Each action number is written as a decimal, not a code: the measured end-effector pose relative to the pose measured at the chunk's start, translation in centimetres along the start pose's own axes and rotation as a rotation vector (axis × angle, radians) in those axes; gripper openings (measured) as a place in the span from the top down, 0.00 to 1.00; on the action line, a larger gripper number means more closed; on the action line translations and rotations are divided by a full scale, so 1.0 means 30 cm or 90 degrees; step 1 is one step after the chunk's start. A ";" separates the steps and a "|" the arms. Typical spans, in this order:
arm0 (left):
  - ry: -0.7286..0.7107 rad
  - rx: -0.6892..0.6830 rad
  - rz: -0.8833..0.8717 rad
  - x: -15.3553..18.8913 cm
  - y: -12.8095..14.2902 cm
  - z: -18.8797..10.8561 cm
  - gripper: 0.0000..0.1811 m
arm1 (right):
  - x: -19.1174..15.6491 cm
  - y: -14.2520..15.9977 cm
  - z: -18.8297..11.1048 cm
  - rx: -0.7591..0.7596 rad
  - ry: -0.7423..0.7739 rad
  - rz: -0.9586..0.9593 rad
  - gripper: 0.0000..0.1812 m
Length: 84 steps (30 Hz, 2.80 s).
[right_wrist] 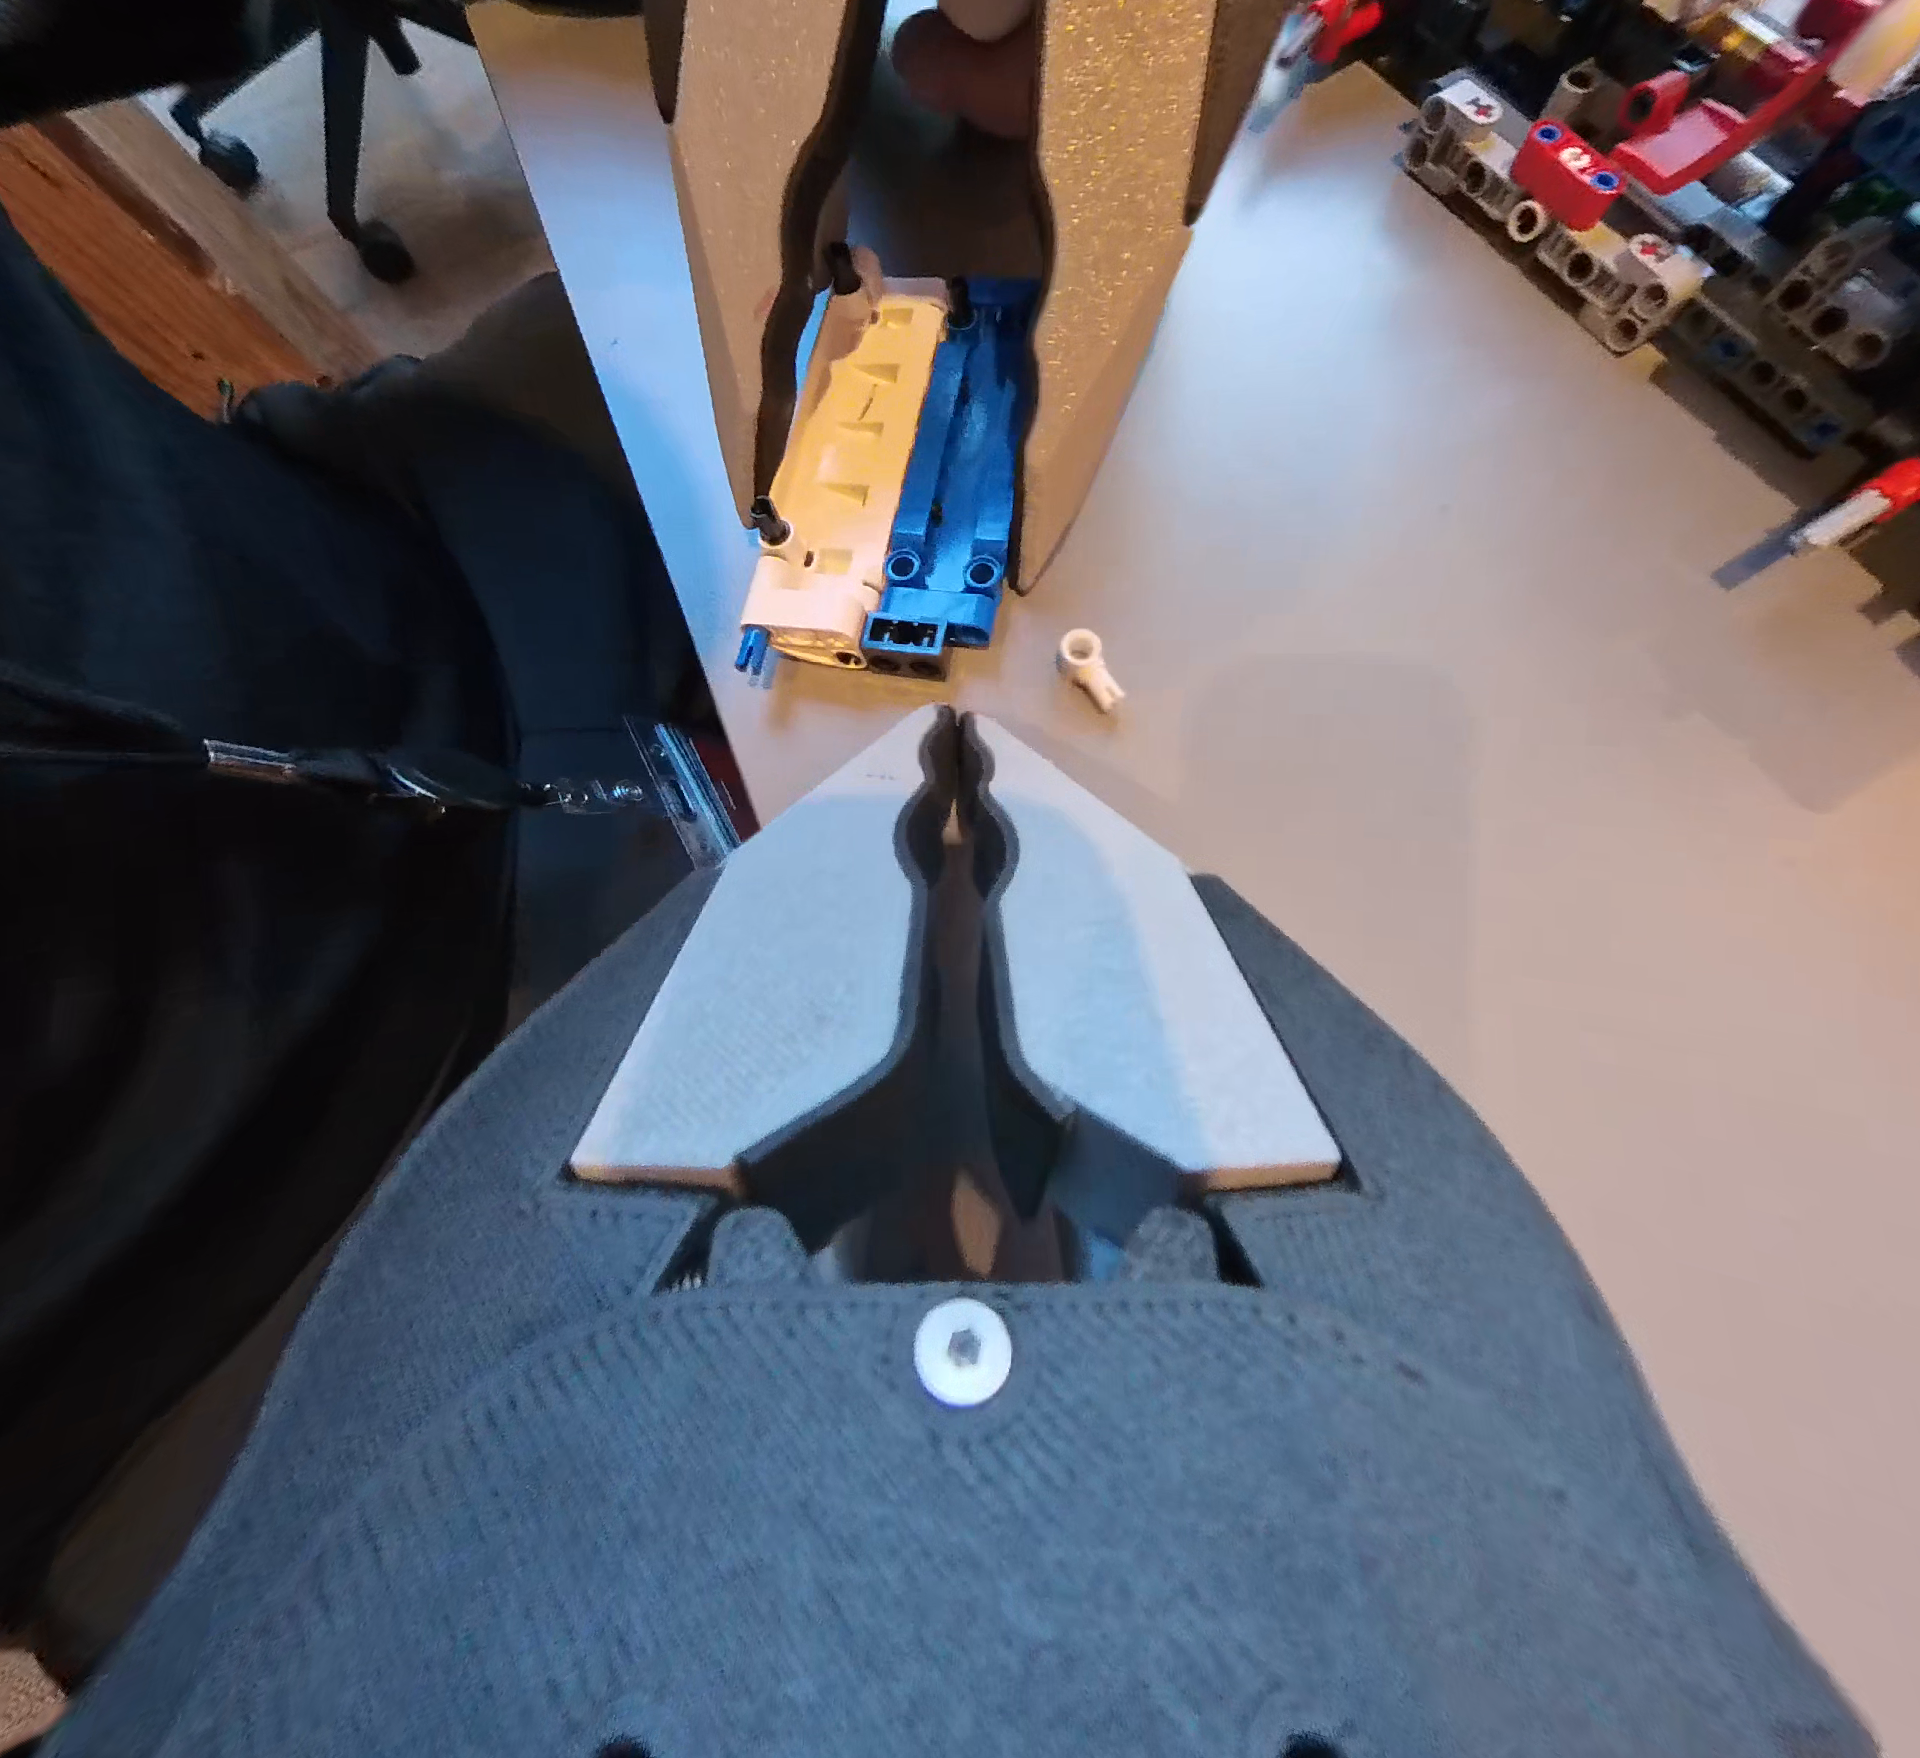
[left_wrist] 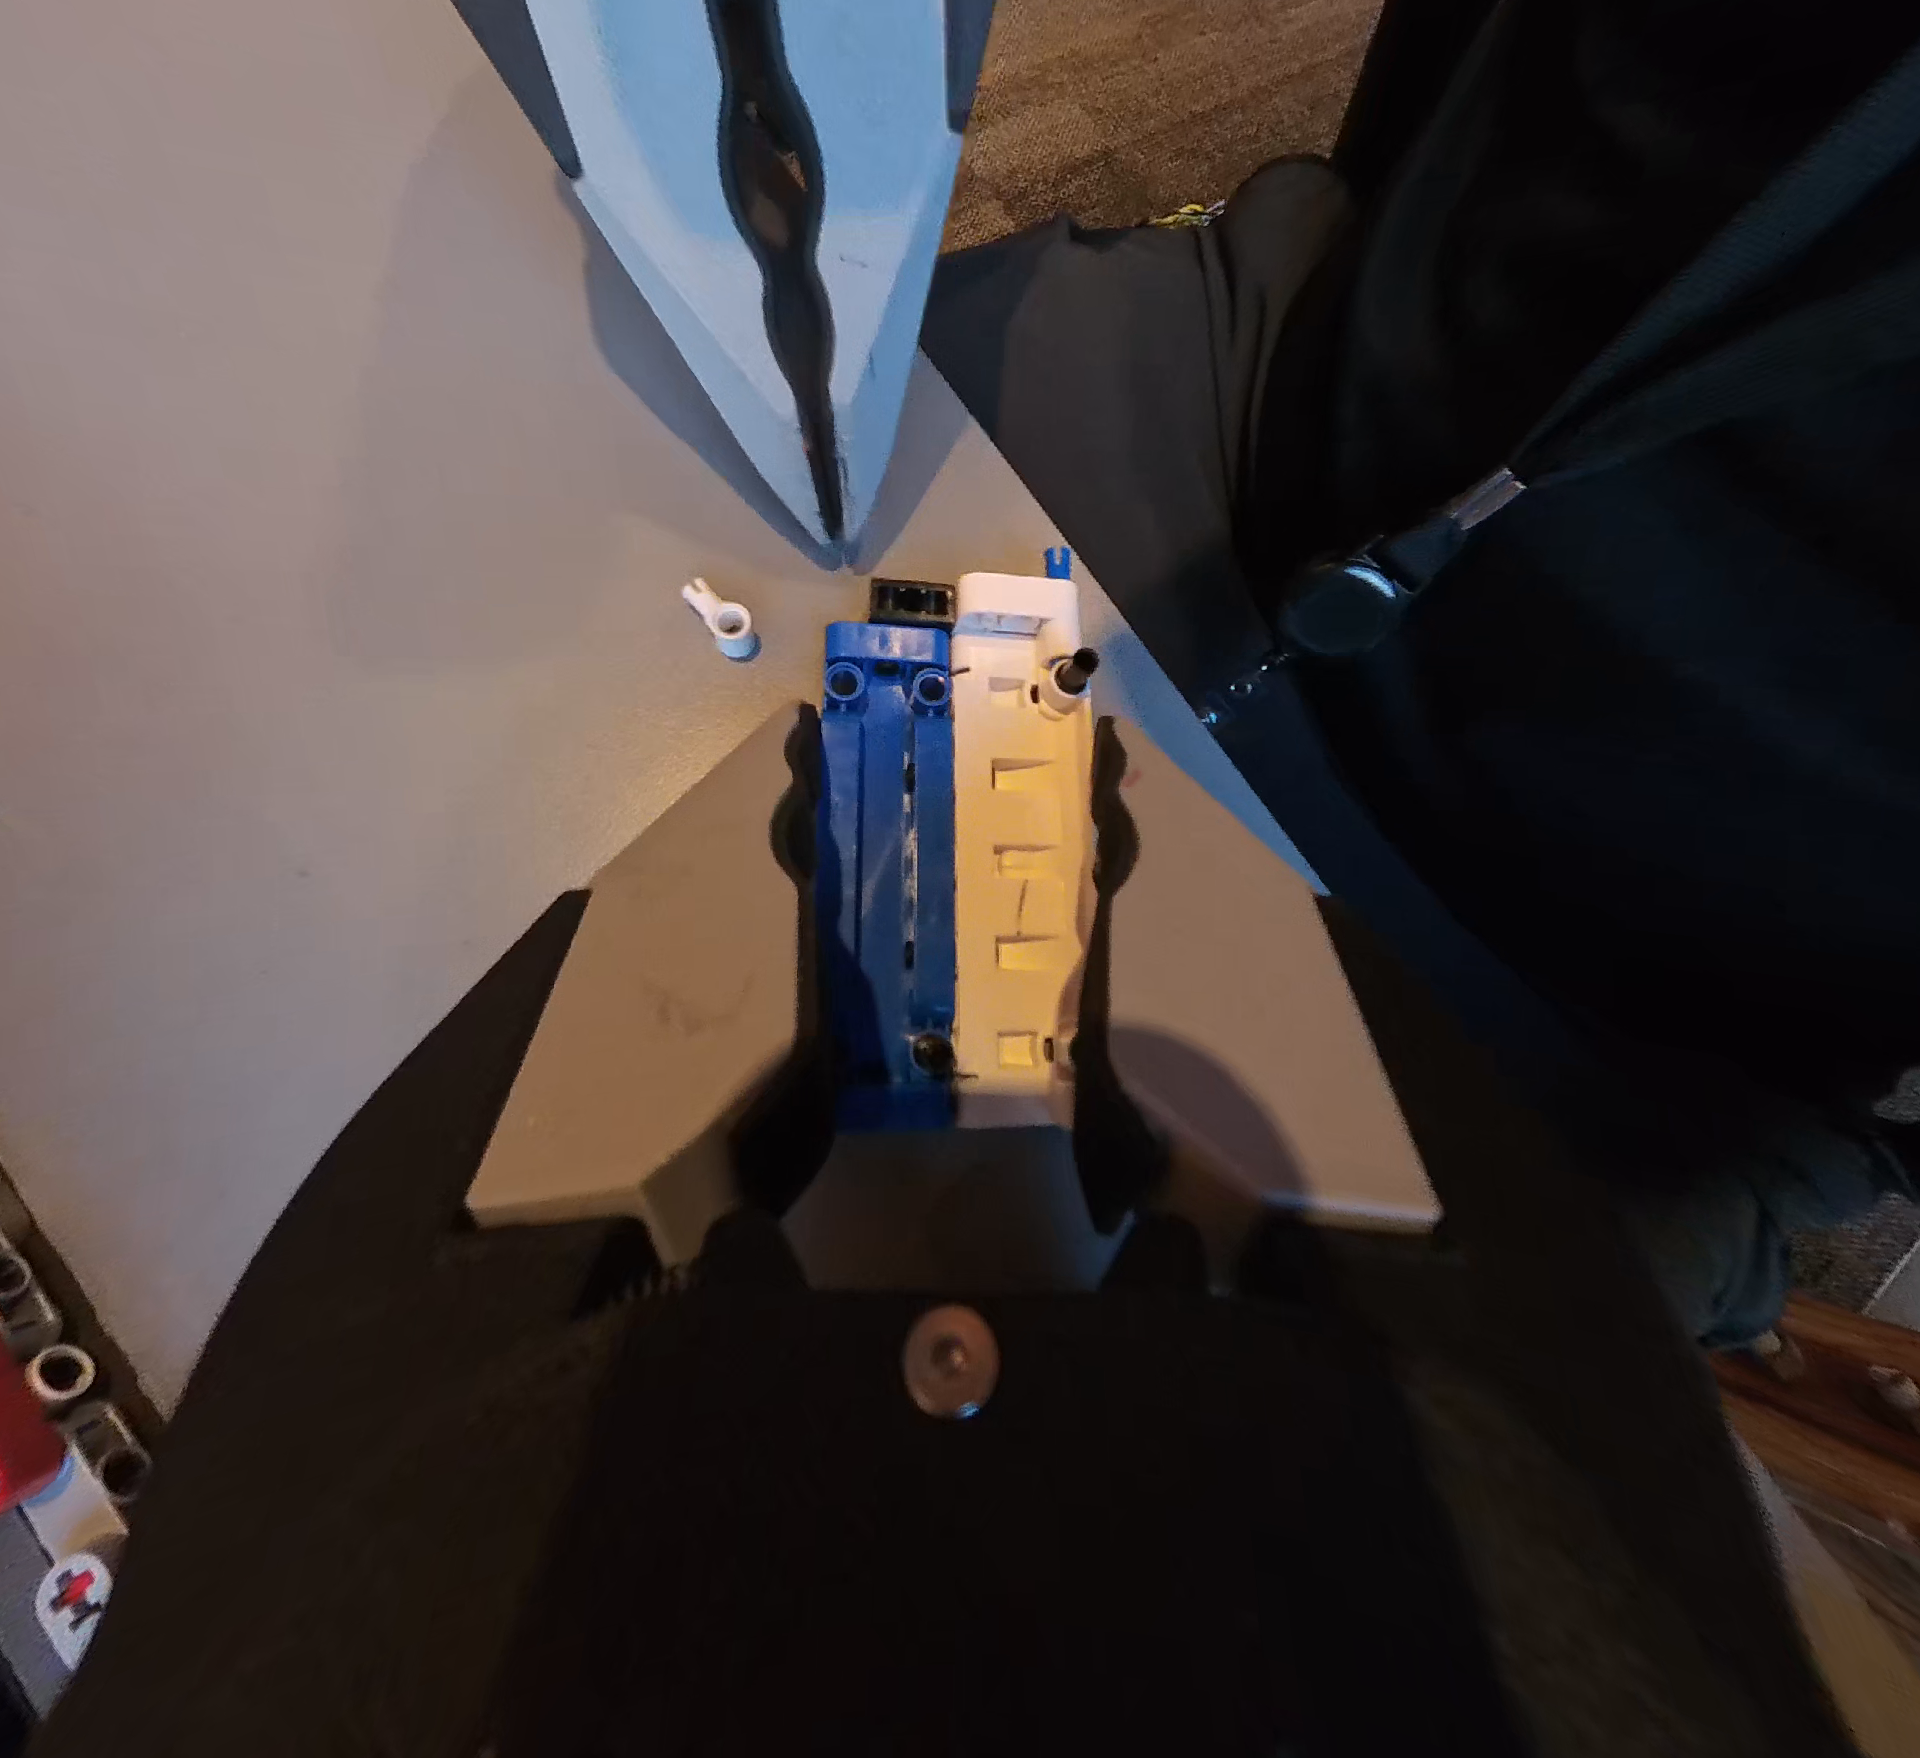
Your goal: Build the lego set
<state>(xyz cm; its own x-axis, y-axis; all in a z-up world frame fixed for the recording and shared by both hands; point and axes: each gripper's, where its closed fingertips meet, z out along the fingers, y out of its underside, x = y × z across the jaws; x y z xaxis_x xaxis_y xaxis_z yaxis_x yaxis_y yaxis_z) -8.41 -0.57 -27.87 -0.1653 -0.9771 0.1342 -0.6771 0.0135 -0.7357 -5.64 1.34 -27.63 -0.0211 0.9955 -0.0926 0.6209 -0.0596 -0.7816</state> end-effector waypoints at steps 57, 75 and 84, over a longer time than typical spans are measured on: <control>-0.010 -0.004 0.013 -0.008 0.016 -0.017 0.72 | 0.013 -0.025 0.042 -0.040 -0.028 0.018 0.97; -0.015 -0.002 0.004 -0.011 0.016 -0.018 0.72 | 0.016 -0.037 0.035 0.000 -0.068 0.159 0.98; -0.016 -0.002 0.002 -0.012 0.016 -0.018 0.72 | 0.014 -0.033 0.037 -0.009 -0.108 0.228 0.98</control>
<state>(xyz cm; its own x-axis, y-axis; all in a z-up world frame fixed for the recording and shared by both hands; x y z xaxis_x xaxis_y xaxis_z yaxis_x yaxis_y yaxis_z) -9.06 -0.10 -27.90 -0.1495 -0.9821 0.1148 -0.6793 0.0177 -0.7337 -7.14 1.72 -27.59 0.0703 0.8859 -0.4585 0.6233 -0.3979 -0.6732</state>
